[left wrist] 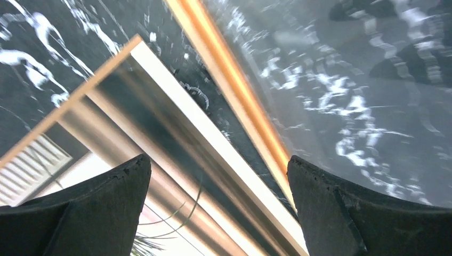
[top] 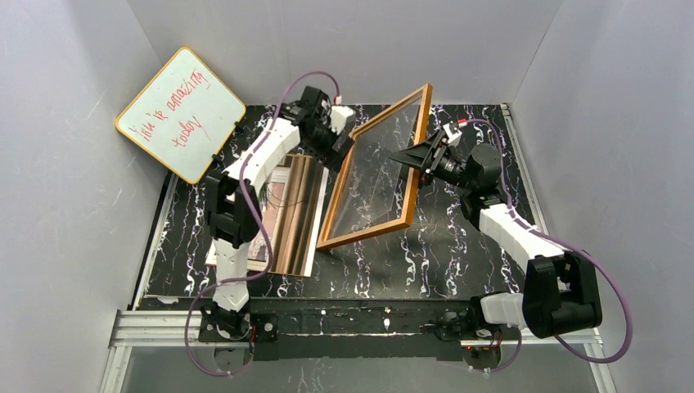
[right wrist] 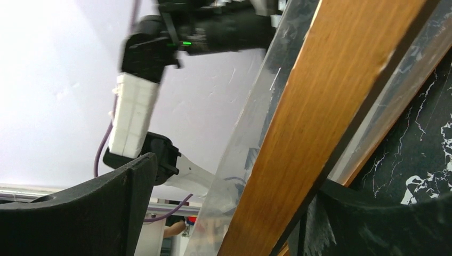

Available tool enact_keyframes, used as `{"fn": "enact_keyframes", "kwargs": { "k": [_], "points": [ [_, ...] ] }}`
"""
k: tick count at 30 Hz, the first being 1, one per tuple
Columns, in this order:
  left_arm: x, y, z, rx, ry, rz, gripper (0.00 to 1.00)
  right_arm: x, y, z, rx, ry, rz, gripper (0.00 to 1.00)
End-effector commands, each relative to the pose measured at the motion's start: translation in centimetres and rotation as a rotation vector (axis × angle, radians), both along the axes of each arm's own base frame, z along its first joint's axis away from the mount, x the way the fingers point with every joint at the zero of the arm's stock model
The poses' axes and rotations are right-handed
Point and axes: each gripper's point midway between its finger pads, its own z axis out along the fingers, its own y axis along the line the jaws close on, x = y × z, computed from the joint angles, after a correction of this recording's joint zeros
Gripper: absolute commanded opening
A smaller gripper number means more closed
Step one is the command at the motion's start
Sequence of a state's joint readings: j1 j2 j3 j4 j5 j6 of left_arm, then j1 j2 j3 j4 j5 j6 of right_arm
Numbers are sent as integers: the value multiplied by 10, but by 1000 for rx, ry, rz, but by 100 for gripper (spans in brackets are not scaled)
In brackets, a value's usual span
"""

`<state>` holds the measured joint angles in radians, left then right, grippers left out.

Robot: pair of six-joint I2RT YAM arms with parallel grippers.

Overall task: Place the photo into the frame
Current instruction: Pick up the photo frame from the center of the board, then place the photo frame at the center of the board, then pick up the photo frame item from the photo frame.

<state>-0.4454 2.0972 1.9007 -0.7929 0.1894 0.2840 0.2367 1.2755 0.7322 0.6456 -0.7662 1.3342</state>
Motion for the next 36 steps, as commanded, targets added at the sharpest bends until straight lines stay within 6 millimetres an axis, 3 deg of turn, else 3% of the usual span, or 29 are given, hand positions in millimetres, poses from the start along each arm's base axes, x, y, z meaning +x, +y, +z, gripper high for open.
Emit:
{"fn": "enact_keyframes", "kwargs": {
  "k": [1,6,9,14,23,30,36],
  "points": [
    [-50,-22,127,-216,-42,-133,98,5,2,28,42,-78,7,86],
    [-92,-58,198,-438,-47,-189,98,12,3,36,85,-78,-4,81],
    [-124,-76,218,-494,-32,-244,98,16,5,45,107,-87,-7,79],
    [-159,-99,212,-423,-76,-320,98,22,15,61,123,-112,-2,75],
    [-171,-120,215,-316,-203,-258,98,24,31,71,127,-119,7,70],
    [-152,-97,204,-166,-329,-192,96,22,34,67,119,-108,19,67],
    [-155,-82,208,-133,-373,-209,92,22,35,65,110,-105,19,66]
  ]
}}
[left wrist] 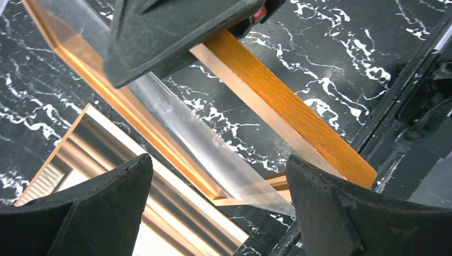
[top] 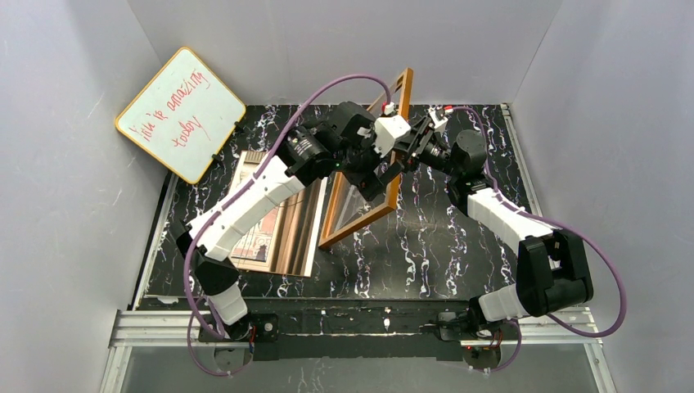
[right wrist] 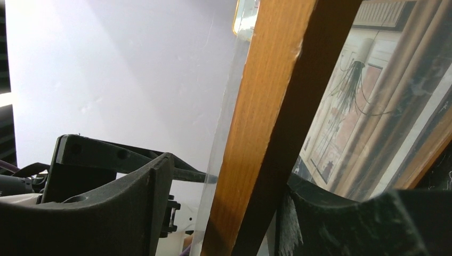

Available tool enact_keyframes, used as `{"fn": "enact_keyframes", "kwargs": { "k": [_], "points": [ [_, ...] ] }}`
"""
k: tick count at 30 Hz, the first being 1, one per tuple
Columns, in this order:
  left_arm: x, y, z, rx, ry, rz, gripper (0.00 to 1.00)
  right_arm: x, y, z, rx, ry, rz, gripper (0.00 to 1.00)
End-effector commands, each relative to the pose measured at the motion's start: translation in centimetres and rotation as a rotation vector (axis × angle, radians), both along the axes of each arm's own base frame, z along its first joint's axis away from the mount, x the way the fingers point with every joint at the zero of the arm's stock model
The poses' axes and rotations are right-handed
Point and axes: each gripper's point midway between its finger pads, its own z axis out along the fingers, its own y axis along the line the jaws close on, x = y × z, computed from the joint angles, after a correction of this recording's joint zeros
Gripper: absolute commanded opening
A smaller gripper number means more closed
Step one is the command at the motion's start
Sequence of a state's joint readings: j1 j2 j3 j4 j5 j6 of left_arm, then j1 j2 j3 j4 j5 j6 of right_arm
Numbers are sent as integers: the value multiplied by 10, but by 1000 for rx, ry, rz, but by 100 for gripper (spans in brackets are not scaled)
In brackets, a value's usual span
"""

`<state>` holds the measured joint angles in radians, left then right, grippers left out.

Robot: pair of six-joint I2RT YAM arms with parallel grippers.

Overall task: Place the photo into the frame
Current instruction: Pick up the photo frame item from the photo frame.

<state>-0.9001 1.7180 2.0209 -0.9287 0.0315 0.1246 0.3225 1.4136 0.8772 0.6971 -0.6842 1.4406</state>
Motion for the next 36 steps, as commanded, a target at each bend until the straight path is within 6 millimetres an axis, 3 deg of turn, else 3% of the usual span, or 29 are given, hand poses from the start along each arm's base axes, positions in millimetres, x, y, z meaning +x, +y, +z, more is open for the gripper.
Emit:
{"fn": "enact_keyframes", "kwargs": {
  "k": [1,7,13,16,24,27,30,36],
  "points": [
    [0,30,15,46,-88,33,91,-3,1,40,38,-144,5,66],
    [8,39,5,99,-126,53,63,-5,0,37,27,-143,0,65],
    [11,45,-4,135,-124,85,46,-8,-6,29,7,-134,-6,65],
    [15,47,-2,139,-129,114,31,-10,-13,23,-9,-128,-11,65],
    [15,41,1,107,-112,129,12,-21,-36,-5,-55,-89,-12,65],
    [25,43,9,106,-156,168,0,-25,-46,-24,-126,-64,-12,64],
    [38,46,25,83,-232,230,0,-29,-57,-51,-252,-50,-15,60],
    [65,47,79,-6,-434,306,0,-42,-85,-108,-513,51,-16,34]
  ]
}}
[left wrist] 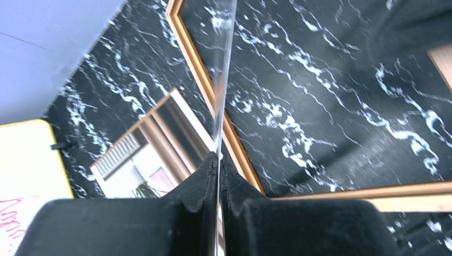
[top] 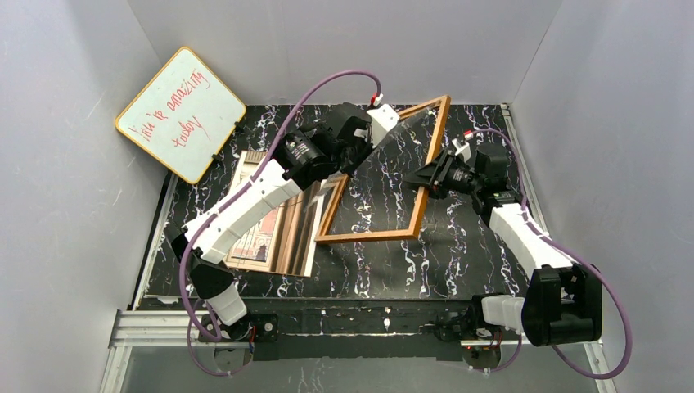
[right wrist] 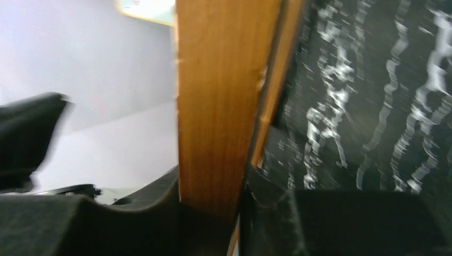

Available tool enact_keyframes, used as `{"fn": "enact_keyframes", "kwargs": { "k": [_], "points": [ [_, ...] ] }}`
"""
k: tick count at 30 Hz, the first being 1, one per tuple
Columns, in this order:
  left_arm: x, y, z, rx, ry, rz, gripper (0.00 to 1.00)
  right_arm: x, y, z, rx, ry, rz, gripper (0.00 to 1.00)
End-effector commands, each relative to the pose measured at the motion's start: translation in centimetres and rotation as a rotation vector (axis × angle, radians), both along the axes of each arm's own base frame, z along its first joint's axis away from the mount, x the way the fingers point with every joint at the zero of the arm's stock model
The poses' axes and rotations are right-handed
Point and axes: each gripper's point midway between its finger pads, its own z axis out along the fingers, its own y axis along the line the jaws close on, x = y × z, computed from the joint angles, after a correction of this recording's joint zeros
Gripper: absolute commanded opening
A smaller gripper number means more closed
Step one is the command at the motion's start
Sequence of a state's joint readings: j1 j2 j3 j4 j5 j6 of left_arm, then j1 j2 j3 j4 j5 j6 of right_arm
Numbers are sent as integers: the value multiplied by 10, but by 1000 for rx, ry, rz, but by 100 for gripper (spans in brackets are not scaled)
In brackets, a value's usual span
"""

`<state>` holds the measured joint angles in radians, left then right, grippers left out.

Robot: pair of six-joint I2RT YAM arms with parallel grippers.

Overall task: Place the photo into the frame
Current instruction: Pick up the photo frame item from the photo frame.

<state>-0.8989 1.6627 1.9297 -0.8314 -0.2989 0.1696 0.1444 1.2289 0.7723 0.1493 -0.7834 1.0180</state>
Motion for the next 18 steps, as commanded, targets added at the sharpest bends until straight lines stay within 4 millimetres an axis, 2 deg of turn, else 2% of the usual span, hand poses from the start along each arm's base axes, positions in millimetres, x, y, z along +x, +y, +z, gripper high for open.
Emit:
{"fn": "enact_keyframes", "kwargs": {
  "k": [1,7,10,14,18],
  "points": [
    [27,5,77,-105,-249,63,0,-13,-22,-32,-245,-18,35,31],
    [47,10,122,-65,-434,80,0,-11,-48,-82,-470,65,6,21],
    [48,12,134,-51,-486,68,0,-10,-57,-104,-531,120,-16,18],
    [37,9,133,-45,-466,-21,0,-3,-61,-124,-566,154,-23,14],
    [25,13,114,16,-391,-78,0,7,-73,-139,-632,176,-43,11]
  ]
}}
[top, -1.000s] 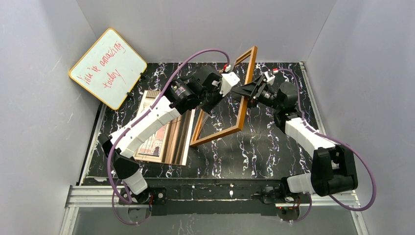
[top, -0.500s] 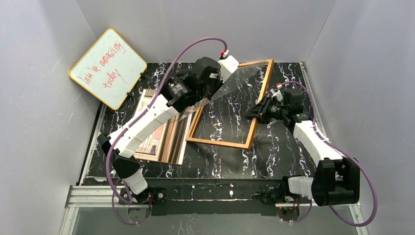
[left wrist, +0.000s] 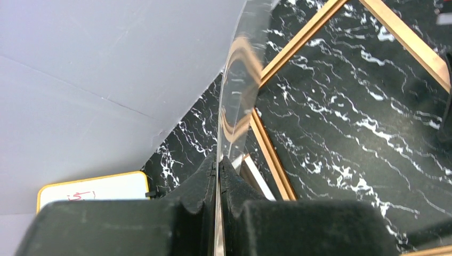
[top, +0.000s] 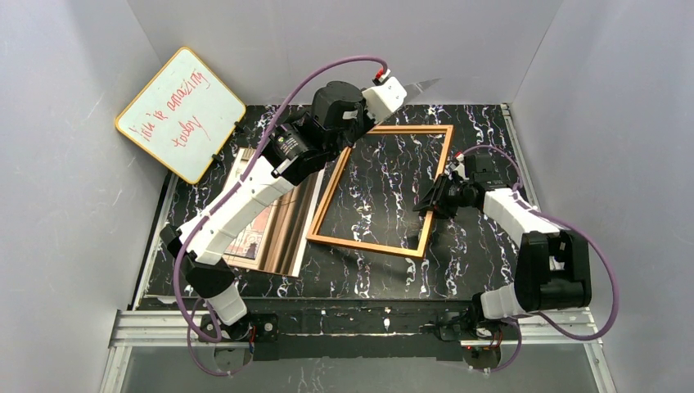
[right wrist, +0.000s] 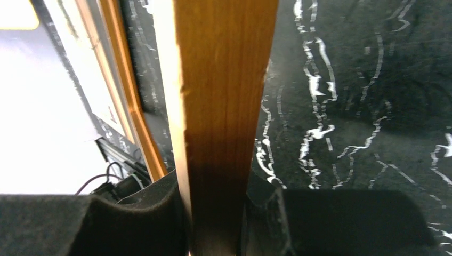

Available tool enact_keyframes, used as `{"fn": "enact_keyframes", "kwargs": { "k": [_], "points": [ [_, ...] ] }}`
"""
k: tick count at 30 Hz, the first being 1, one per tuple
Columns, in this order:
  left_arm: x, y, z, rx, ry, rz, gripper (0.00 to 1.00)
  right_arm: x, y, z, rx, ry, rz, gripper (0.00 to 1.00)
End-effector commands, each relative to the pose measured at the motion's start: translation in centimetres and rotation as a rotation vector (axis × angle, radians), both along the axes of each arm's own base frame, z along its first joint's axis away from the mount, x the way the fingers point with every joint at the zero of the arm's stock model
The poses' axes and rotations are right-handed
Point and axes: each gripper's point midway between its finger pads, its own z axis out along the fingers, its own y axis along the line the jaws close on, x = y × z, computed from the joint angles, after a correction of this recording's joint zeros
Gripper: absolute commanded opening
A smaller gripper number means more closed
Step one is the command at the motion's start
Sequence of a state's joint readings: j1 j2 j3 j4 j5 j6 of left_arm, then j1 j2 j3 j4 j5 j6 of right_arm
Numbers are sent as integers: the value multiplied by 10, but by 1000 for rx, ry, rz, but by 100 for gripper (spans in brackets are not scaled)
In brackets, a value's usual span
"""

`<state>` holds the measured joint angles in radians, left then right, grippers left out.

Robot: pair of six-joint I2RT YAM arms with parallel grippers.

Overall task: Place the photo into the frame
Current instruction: Pick up the photo frame item from the photo frame.

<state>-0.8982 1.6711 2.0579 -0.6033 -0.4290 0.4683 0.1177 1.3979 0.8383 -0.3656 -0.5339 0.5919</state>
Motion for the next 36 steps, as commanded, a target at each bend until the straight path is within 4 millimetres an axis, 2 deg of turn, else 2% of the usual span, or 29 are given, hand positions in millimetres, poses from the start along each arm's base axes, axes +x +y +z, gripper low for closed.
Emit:
{"fn": "enact_keyframes", "kwargs": {
  "k": [1,5,11,15,19,24,29,31,32,33,36],
  "points": [
    [-19,15,12,32,10,-51,0,24,-28,-17,-199,-87,17,11],
    [-24,19,13,12,19,-53,0,34,-37,-30,-239,-59,21,11],
    [-16,31,44,-77,-90,37,0,39,-59,-63,-383,6,48,12],
    [-8,42,55,-128,-179,113,0,43,-72,-77,-465,27,58,22],
    [-6,41,47,-125,-173,122,0,45,-83,-88,-537,54,87,29],
    [-5,39,40,-118,-160,121,0,45,-97,-96,-624,88,81,47],
    [-5,39,41,-118,-161,118,0,47,-103,-94,-665,91,34,68],
    [-5,39,41,-117,-163,123,0,52,-104,-86,-667,71,-2,81],
    [-4,39,43,-118,-168,127,0,57,-103,-77,-660,48,-27,94],
    [-2,39,45,-120,-175,134,0,61,-102,-68,-651,25,-52,98],
    [2,42,59,-122,-227,156,0,81,-88,-28,-544,-70,-156,99]
  ]
}}
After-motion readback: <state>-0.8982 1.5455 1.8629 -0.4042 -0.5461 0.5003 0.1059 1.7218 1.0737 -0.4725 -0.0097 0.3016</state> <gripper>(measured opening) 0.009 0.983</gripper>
